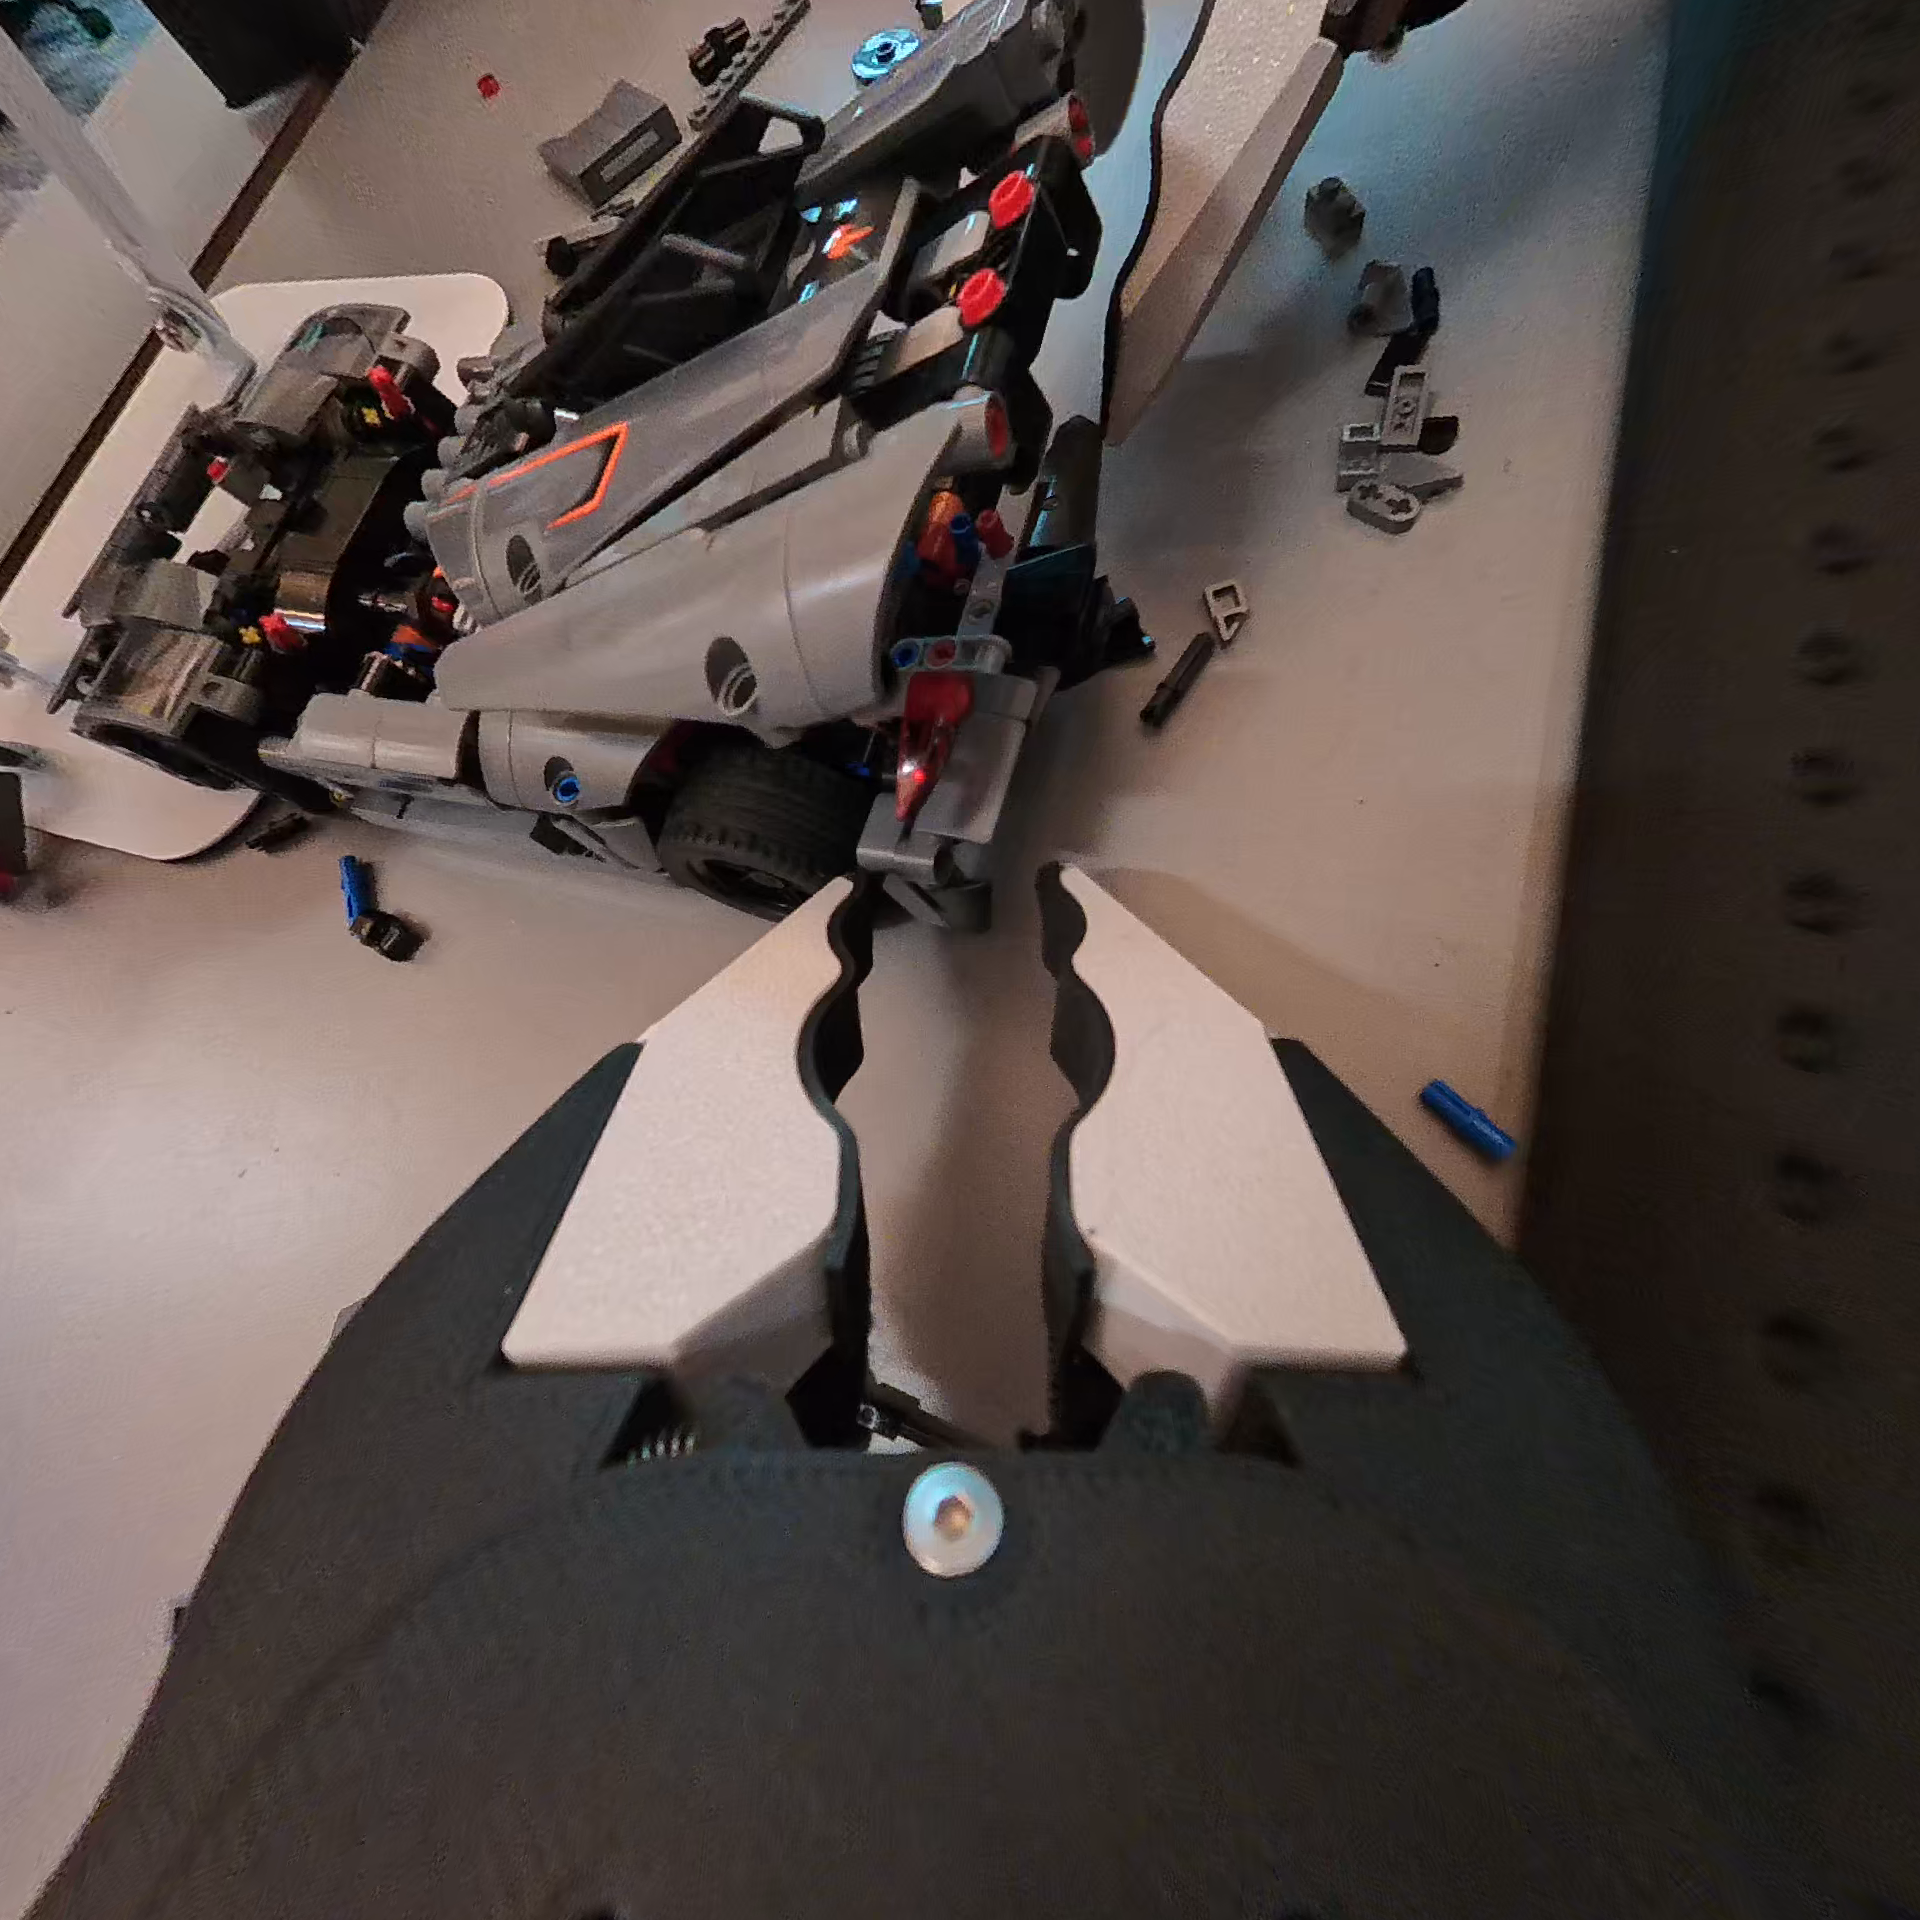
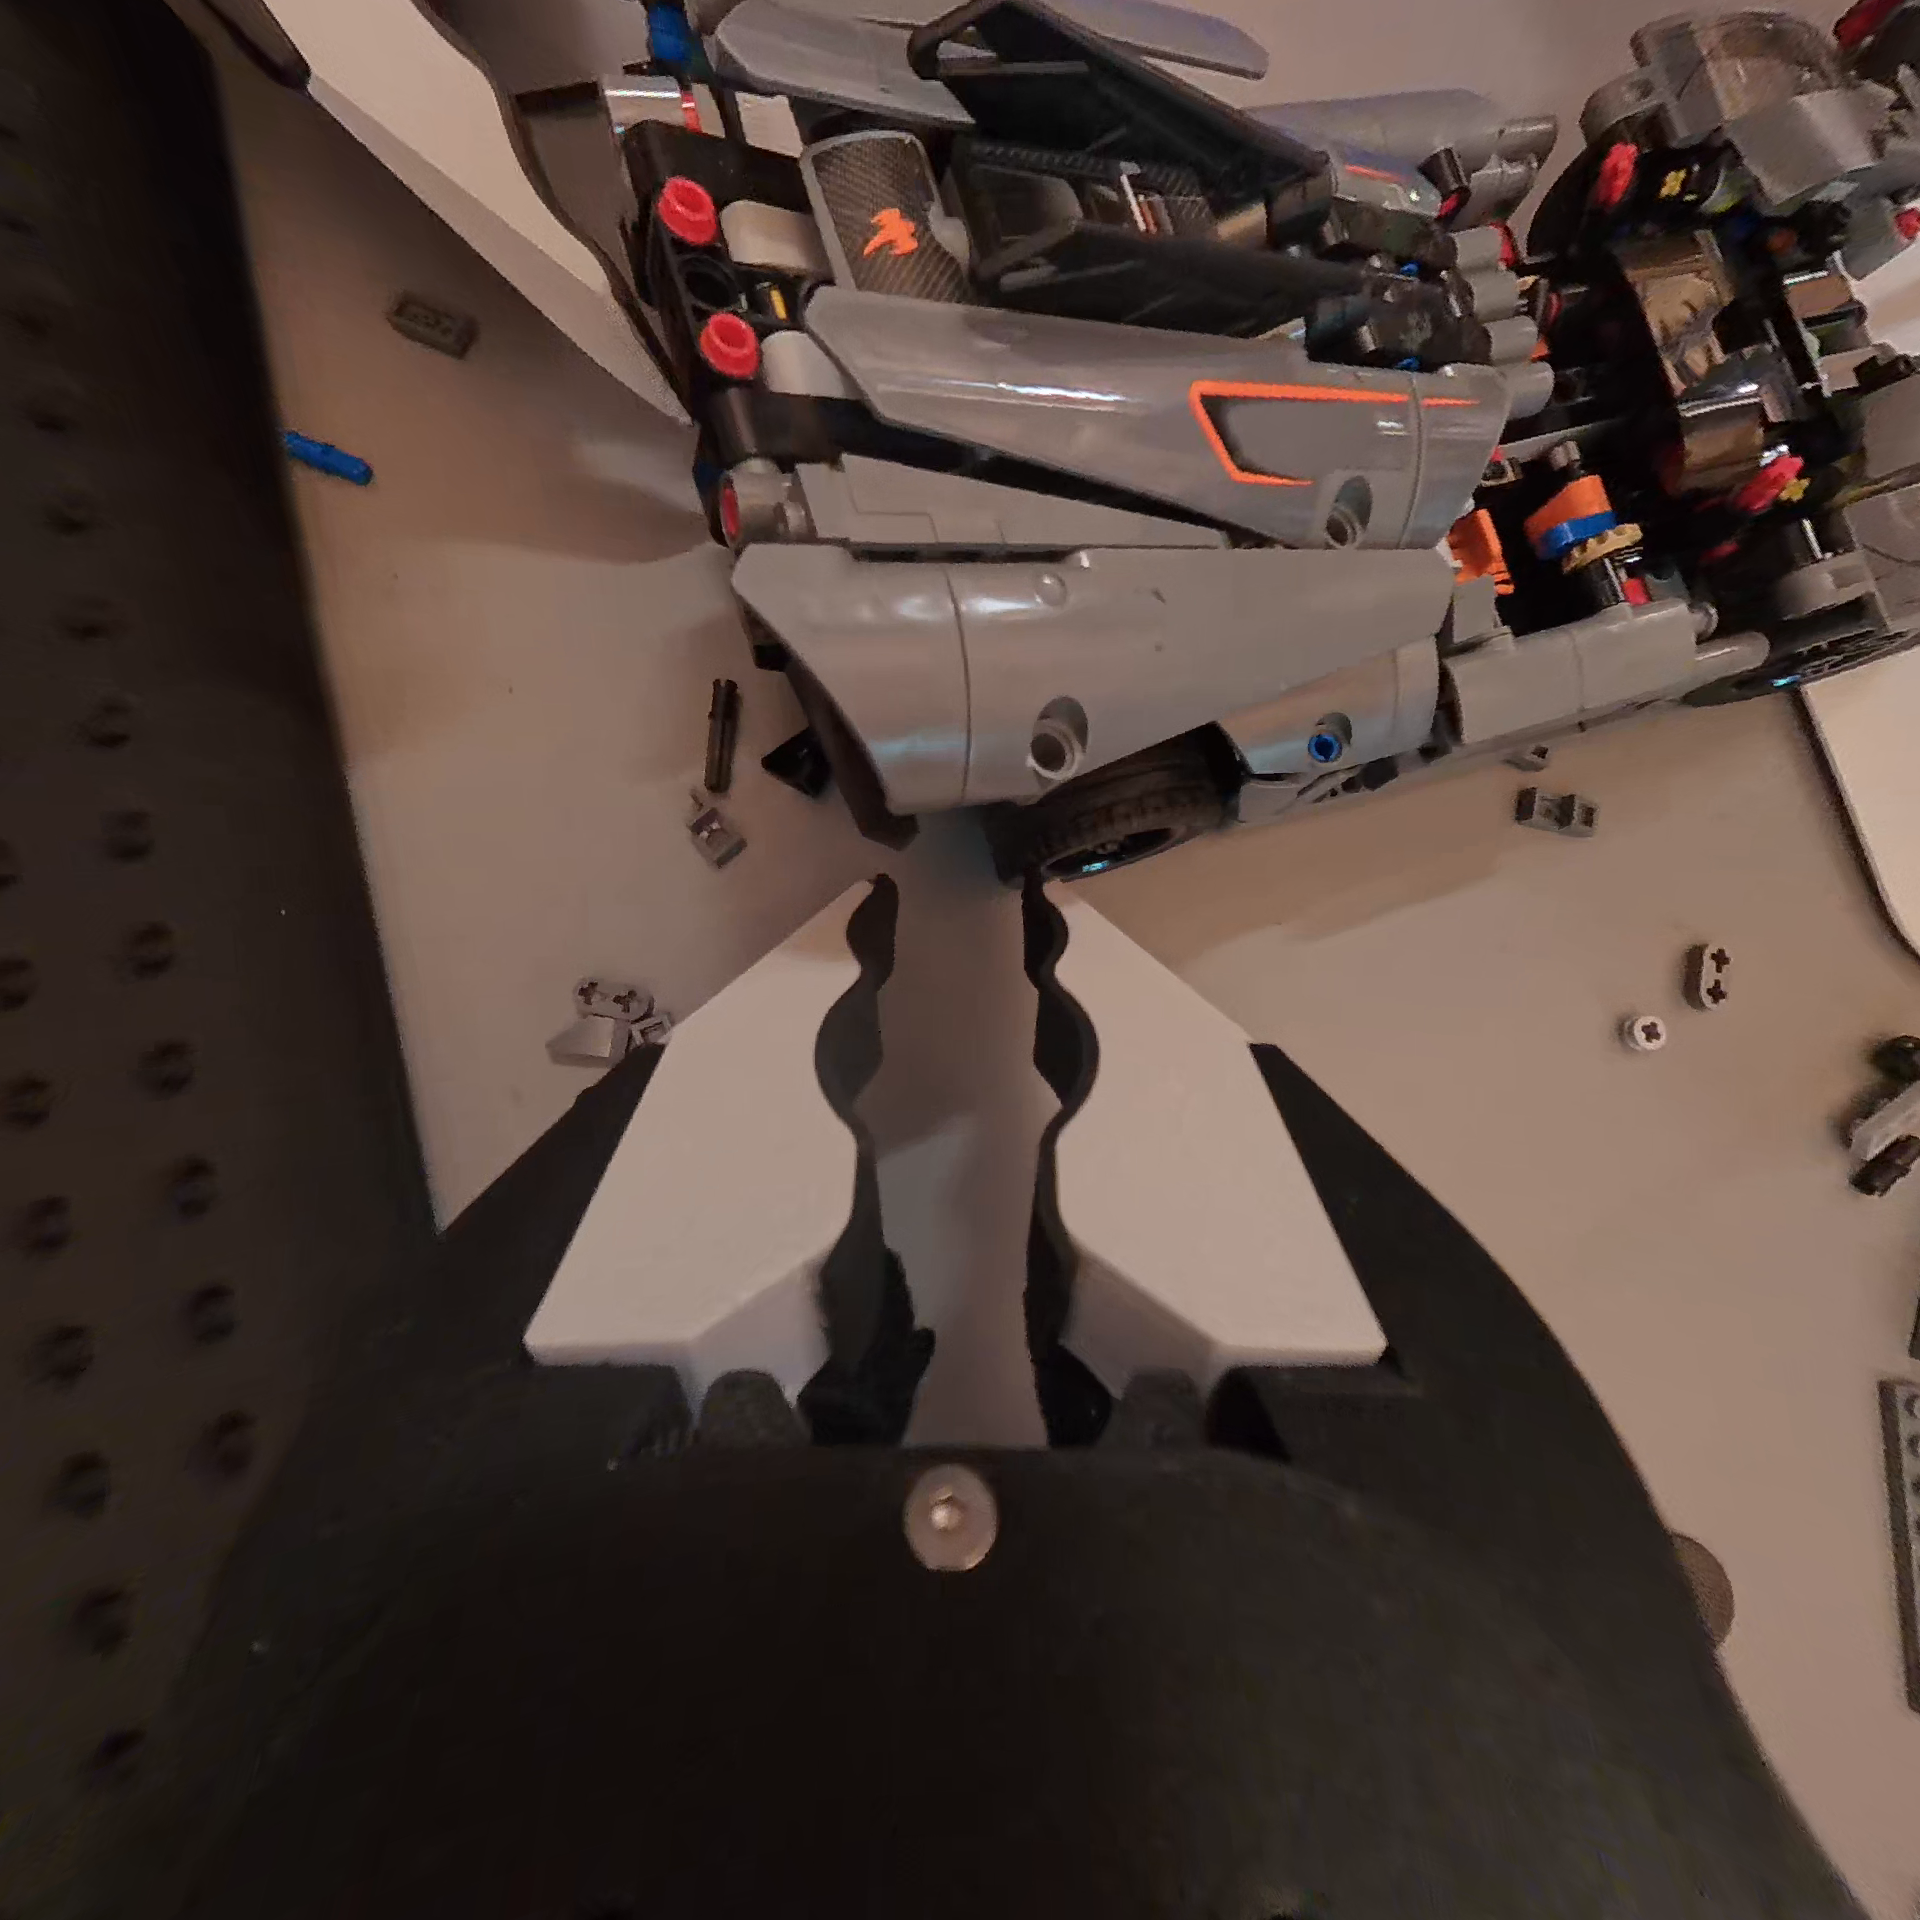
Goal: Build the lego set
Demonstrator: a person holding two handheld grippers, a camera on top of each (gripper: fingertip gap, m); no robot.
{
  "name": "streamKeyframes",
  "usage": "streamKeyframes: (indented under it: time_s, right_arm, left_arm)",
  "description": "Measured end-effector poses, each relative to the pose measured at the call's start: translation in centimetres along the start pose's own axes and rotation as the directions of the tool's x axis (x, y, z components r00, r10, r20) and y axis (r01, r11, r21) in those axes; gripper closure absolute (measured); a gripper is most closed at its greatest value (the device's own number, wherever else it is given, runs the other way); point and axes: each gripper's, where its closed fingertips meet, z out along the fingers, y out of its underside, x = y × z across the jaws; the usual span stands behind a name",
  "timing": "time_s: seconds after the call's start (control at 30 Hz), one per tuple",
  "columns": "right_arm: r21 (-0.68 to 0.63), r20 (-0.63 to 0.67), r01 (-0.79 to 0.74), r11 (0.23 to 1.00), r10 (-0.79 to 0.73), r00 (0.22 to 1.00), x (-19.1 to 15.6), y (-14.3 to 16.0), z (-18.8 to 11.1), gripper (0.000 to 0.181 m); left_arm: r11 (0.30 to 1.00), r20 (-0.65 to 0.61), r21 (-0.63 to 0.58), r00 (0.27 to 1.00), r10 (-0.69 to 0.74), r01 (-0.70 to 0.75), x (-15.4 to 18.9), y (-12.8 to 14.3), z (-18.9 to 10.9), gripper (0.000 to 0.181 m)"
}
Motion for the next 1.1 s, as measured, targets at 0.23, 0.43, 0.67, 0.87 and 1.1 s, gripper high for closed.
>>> streamKeyframes:
  time_s: [0.23,0.43,0.67,0.87,1.1]
  right_arm:
    - [0.025,-0.019,-0.030,0.999,0.030,0.999,0.6,-0.1,0.0,0.170]
    - [0.031,0.002,-0.003,1.000,0.003,1.000,0.1,0.0,-0.8,0.167]
    - [0.062,0.012,0.044,0.997,-0.045,0.999,-1.0,-0.9,-0.1,0.169]
    - [0.105,0.027,0.049,0.993,-0.052,0.998,-1.3,-1.5,-0.4,0.170]
    - [0.095,0.035,0.044,0.995,-0.047,0.998,-1.3,-1.2,0.0,0.169]
  left_arm:
    - [0.999,0.024,-0.020,0.999,0.048,-0.048,0.2,0.3,0.2,0.153]
    - [0.999,0.019,-0.003,0.999,0.047,-0.047,0.3,0.2,0.1,0.150]
    - [0.996,0.019,-0.033,0.996,0.085,-0.084,0.5,0.8,0.3,0.154]
    - [0.996,0.013,-0.022,0.996,0.085,-0.085,0.5,0.7,-0.1,0.154]
    - [0.998,0.028,0.053,0.999,0.040,-0.041,-0.1,-0.3,-0.7,0.160]
